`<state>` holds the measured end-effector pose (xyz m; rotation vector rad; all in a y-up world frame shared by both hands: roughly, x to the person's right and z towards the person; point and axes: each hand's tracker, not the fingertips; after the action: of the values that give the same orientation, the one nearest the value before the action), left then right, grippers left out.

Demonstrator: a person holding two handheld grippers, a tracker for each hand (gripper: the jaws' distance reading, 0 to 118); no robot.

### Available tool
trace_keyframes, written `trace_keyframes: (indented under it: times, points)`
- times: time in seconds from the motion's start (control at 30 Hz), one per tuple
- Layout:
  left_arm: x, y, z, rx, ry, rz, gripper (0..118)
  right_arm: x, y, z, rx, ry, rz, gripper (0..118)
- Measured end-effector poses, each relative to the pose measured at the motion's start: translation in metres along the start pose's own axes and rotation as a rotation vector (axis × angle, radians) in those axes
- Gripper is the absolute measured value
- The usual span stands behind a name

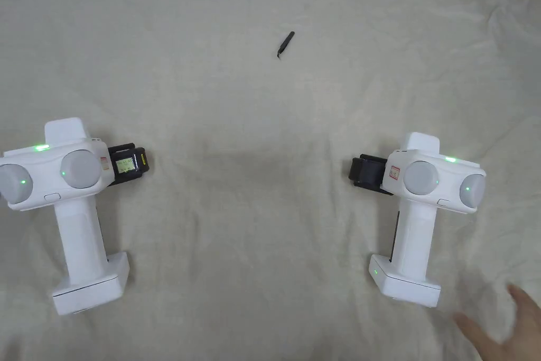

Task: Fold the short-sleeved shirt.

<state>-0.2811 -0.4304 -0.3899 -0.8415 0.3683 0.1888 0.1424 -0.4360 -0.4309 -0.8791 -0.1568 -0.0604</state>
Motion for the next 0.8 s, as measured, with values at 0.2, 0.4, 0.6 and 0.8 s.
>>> trace_keyframes:
  times: [0.2, 0.4, 0.6, 0.8]
  points:
    - [0.0004, 0.0002, 0.0008, -0.003, 0.001, -0.001, 118, -0.0002, -0.0011, 0.0027, 0.002, -0.001, 0.001, 118]
    - [0.0004, 0.0008, 0.0003, -0.002, 0.001, -0.001, 118, 0.0004, -0.0004, 0.0024, 0.002, -0.002, 0.002, 118]
    - [0.0004, 0.0009, -0.0004, -0.002, 0.001, -0.001, 118, 0.0017, 0.0002, 0.0004, 0.003, -0.003, 0.002, 118]
    - [0.0001, 0.0013, -0.0023, -0.003, 0.0, 0.0, 118, 0.0025, 0.0008, -0.0009, 0.003, -0.003, 0.002, 118]
